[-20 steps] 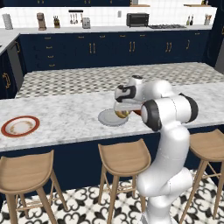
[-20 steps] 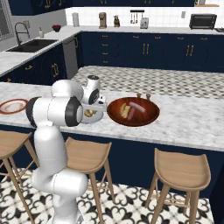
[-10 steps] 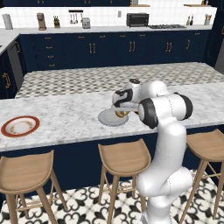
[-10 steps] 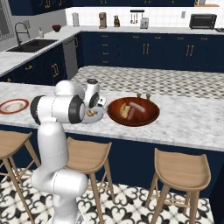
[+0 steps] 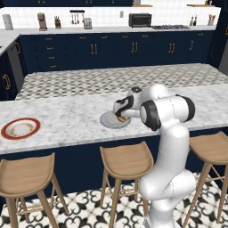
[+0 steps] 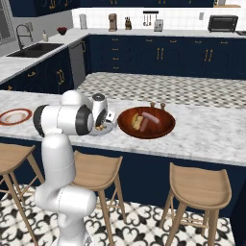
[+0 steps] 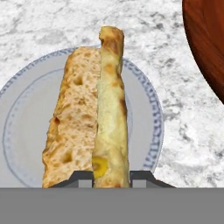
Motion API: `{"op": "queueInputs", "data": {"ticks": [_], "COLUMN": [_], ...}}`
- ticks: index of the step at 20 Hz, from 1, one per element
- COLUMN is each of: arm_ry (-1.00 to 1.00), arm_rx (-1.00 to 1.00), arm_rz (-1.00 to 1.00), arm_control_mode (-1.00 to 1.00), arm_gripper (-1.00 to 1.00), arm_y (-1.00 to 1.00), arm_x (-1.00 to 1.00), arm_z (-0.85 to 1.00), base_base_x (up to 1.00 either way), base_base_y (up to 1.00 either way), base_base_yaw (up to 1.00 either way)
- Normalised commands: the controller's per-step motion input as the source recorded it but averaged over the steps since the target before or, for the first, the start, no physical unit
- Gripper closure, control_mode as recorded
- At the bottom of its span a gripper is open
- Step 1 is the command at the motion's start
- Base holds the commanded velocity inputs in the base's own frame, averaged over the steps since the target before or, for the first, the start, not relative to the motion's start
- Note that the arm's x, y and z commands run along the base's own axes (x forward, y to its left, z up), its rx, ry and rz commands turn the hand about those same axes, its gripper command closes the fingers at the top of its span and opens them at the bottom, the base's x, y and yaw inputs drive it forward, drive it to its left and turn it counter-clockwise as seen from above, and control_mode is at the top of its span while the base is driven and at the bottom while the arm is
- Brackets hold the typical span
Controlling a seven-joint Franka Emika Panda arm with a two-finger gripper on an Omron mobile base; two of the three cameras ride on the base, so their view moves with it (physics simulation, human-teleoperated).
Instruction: Place one bun and one sausage from the bowl on each plate.
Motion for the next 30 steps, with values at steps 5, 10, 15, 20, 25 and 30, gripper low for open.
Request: {"op": "queueInputs", "data": {"ticks": [5, 10, 15, 20, 25, 30], "arm_ry": [-0.02, 0.00, 0.00, 0.00, 0.14, 0.21], "arm_rx": [0.00, 0.00, 0.00, 0.00, 0.00, -0.02], "arm_rz": [0.00, 0.00, 0.00, 0.00, 0.00, 0.00], "arm_control_mode": [-1.00, -1.00, -1.00, -1.00, -1.00, -1.00], "arm_gripper": [1.00, -1.00, -1.00, -1.00, -1.00, -1.00], "arm_y": [0.00, 0.00, 0.00, 0.00, 0.00, 0.00], "arm_x": [0.00, 0.00, 0.00, 0.04, 0.01, 0.00], "arm_z": [-0.04, 0.00, 0.00, 0.00, 0.00, 0.04], "base_base_x": [0.00, 0.00, 0.00, 0.00, 0.00, 0.00], "base_base_y": [0.00, 0.00, 0.00, 0.00, 0.00, 0.00], "base_base_yaw": [0.00, 0.00, 0.00, 0.00, 0.00, 0.00]}}
